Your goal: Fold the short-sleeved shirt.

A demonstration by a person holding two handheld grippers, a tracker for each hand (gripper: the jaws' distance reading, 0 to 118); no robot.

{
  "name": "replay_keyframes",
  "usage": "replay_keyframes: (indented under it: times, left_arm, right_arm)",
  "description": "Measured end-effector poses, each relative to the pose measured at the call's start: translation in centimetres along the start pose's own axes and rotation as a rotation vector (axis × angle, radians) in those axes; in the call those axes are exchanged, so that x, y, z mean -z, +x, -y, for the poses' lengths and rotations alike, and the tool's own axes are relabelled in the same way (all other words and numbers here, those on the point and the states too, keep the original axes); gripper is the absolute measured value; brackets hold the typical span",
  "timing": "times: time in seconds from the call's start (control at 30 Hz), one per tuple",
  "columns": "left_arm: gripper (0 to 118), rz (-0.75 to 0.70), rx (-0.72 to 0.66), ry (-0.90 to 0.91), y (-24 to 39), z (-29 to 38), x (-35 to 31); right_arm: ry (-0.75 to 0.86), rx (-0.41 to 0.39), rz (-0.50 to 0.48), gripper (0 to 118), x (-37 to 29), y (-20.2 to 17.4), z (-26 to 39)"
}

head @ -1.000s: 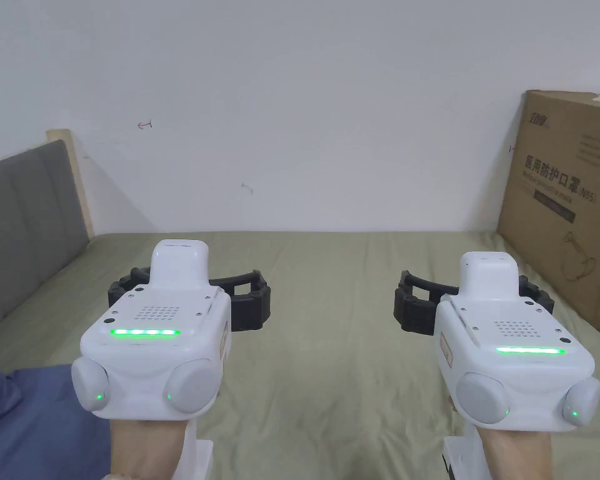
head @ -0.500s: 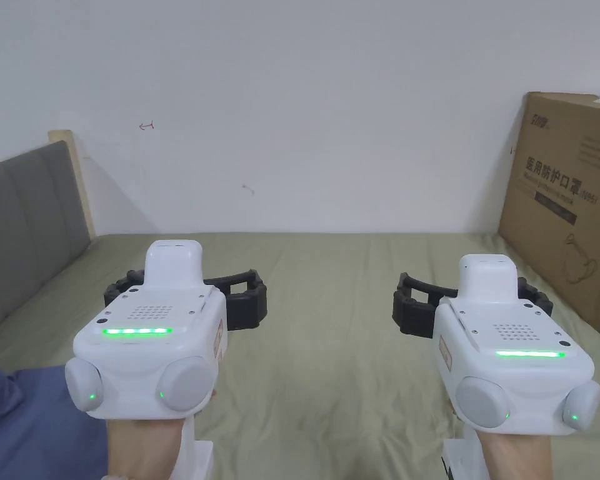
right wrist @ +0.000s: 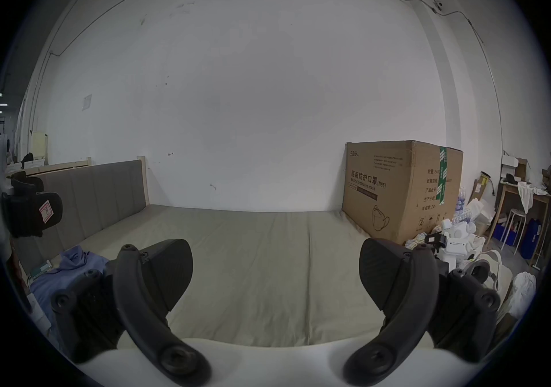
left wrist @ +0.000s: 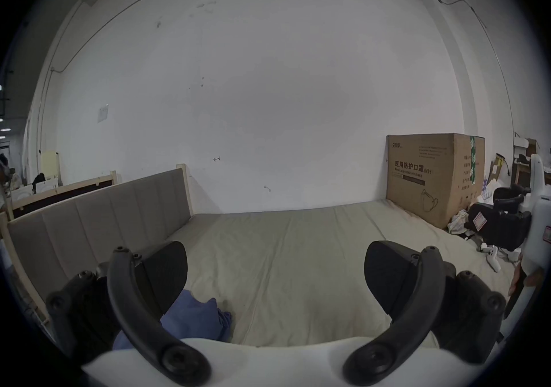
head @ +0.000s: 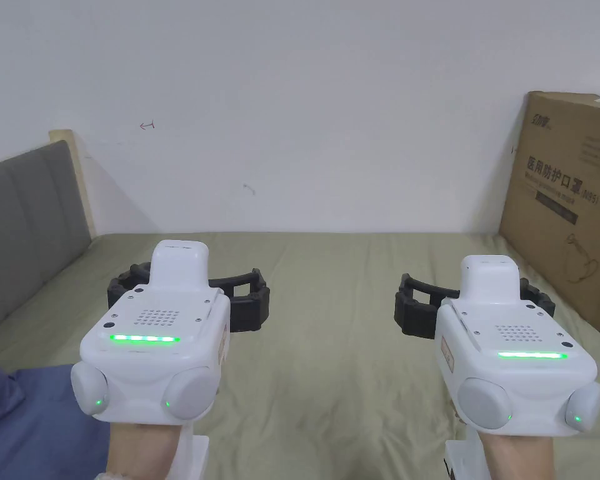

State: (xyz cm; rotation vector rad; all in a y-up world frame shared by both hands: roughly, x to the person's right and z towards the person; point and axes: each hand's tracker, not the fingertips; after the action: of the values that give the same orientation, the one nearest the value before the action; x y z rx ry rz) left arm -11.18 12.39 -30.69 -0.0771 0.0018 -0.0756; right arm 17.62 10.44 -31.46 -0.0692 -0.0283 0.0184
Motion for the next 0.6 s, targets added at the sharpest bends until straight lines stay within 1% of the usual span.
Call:
replay_keyframes:
  times: [0.03,0.07,0.1,0.13,0.17,0.2,0.27,0.3,0.33,0.37,0.43,0.5,0.6]
  left_arm:
    - [114,0.004,0.002,-0.016,0.04,-0.12,-0.03]
    - [102,0.000,-0.001,-0.034,0.09,-0.26,-0.06]
    - [102,0.003,-0.008,-0.036,0.08,-0.36,-0.21]
    - [97,0.008,-0.010,-0.032,0.08,-0.34,-0.37]
    - [85,0.001,-0.011,-0.028,0.16,-0.30,-0.44]
    - [62,-0.016,-0.005,-0.027,0.34,-0.26,-0.41]
    - [16,-0.038,0.002,-0.024,0.48,-0.09,-0.31]
    - [10,-0.038,0.005,-0.028,0.42,-0.10,-0.38]
    - [6,-0.036,0.010,-0.028,0.39,-0.08,-0.49]
    - [0,-0.030,0.012,-0.025,0.38,-0.04,-0.48]
    - [0,-0.020,0.009,-0.025,0.38,0.04,-0.39]
    - [0,0.006,-0.027,-0.045,0.09,0.11,-0.11]
    - [0,-0.004,-0.027,-0.051,0.02,0.25,0.02]
  right_arm:
    - [-0.002,0.000,-0.004,112,-0.02,0.02,0.05]
    - [0.001,0.000,-0.002,106,-0.14,0.00,0.12]
    - [0.007,0.004,0.014,106,-0.39,-0.09,0.14]
    - [0.012,0.009,0.014,103,-0.58,-0.14,0.11]
    - [0.014,0.013,0.012,94,-0.69,-0.15,0.06]
    - [0.015,0.013,0.014,74,-0.68,-0.19,0.02]
    - [0.009,0.003,0.040,25,-0.53,-0.32,0.05]
    - [0.009,0.005,0.035,18,-0.55,-0.24,0.09]
    - [0.008,0.010,0.020,15,-0.60,-0.04,0.16]
    - [0.002,0.015,0.010,2,-0.59,0.06,0.17]
    - [-0.004,0.018,0.013,1,-0.49,0.07,0.27]
    - [-0.014,0.022,-0.002,1,-0.42,0.03,0.35]
    - [-0.026,0.031,-0.013,1,-0.20,-0.27,0.43]
